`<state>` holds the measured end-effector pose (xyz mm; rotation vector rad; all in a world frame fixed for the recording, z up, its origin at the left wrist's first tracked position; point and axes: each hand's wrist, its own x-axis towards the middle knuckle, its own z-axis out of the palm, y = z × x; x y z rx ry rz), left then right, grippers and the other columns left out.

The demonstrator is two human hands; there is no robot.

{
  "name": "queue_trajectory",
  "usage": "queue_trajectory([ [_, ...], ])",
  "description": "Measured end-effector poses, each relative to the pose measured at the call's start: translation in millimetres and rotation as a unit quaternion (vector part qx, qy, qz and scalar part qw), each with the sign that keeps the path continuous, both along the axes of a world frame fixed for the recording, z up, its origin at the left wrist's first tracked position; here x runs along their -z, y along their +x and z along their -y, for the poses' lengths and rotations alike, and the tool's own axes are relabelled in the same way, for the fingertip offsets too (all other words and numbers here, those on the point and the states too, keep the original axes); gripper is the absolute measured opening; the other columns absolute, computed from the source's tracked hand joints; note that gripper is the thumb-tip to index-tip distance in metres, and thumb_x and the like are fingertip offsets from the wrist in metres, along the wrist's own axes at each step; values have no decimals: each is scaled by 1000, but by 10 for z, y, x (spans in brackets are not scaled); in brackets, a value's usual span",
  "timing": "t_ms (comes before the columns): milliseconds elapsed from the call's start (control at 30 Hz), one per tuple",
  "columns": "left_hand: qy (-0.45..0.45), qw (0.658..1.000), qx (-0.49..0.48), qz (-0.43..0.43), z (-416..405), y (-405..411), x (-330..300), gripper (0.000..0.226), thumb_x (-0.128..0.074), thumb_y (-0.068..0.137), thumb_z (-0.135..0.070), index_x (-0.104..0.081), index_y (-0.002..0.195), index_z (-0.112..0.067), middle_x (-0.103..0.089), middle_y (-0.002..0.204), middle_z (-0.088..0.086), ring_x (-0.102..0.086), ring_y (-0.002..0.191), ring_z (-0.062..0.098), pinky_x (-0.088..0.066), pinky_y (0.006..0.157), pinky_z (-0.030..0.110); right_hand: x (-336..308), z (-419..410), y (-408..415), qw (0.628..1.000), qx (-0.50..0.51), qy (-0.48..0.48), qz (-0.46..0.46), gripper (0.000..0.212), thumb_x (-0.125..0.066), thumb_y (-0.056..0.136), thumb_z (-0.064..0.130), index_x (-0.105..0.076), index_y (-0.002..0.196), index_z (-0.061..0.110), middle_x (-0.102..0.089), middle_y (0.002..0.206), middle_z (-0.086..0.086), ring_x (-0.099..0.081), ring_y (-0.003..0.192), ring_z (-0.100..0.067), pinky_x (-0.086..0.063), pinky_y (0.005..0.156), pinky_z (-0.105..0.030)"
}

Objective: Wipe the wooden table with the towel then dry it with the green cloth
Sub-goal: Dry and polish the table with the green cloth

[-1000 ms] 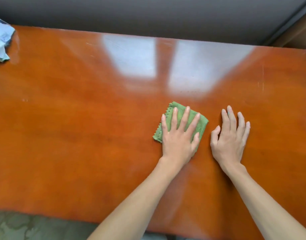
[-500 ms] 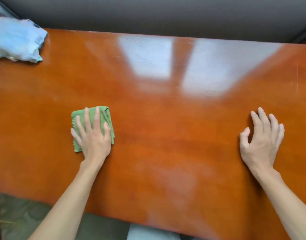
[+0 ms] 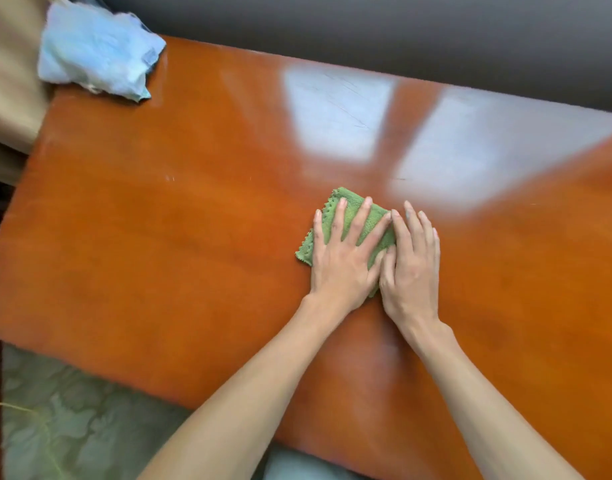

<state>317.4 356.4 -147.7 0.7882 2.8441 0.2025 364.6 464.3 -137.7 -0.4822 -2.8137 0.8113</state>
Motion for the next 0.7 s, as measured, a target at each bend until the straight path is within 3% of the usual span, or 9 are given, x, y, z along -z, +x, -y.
queue_trajectory([
  [133, 4, 1000, -14, -2, 353, -407, -36, 56, -29, 100, -48, -30, 155, -38, -20, 166, -2, -14, 153, 33, -7, 120, 60, 71, 229, -207, 1000, -24, 2, -12, 51, -44, 97, 9, -41, 147, 2, -36, 156, -15, -30, 147, -33, -22, 121, -47],
  [300, -6, 994, -108, 11, 1266, -800, -44, 59, -24, 98, -49, -24, 156, -40, -14, 167, -3, -8, 154, 31, -4, 121, 59, 187, 382, -284, 990, -31, 134, 37, 52, -39, 98, 24, -40, 149, 17, -32, 160, -8, -28, 147, -31, -18, 122, -46],
  [533, -39, 938, -345, 15, 2928, -798, -69, 61, -16, 100, -51, -15, 159, -34, -8, 168, 2, -2, 154, 31, -5, 121, 62, 229, 390, -276, 989, -18, 146, 29, 52, -36, 98, 27, -43, 148, 18, -34, 160, -6, -28, 147, -29, -19, 122, -46],
  [633, -34, 923, -382, 17, 2925, -510, -60, 61, -13, 100, -50, -15, 159, -32, -7, 168, 4, -2, 154, 33, -4, 120, 63, 227, 394, -290, 989, -9, 146, 20, 51, -37, 97, 26, -45, 146, 17, -36, 159, -6, -29, 147, -29, -19, 122, -46],
  [700, -28, 938, -344, 19, 2652, -398, -50, 61, -16, 100, -47, -21, 158, -29, -11, 167, 7, -7, 153, 37, -6, 119, 65, 229, 402, -293, 988, -7, 151, 21, 51, -37, 96, 27, -46, 146, 17, -37, 158, -6, -30, 147, -29, -18, 122, -46],
])
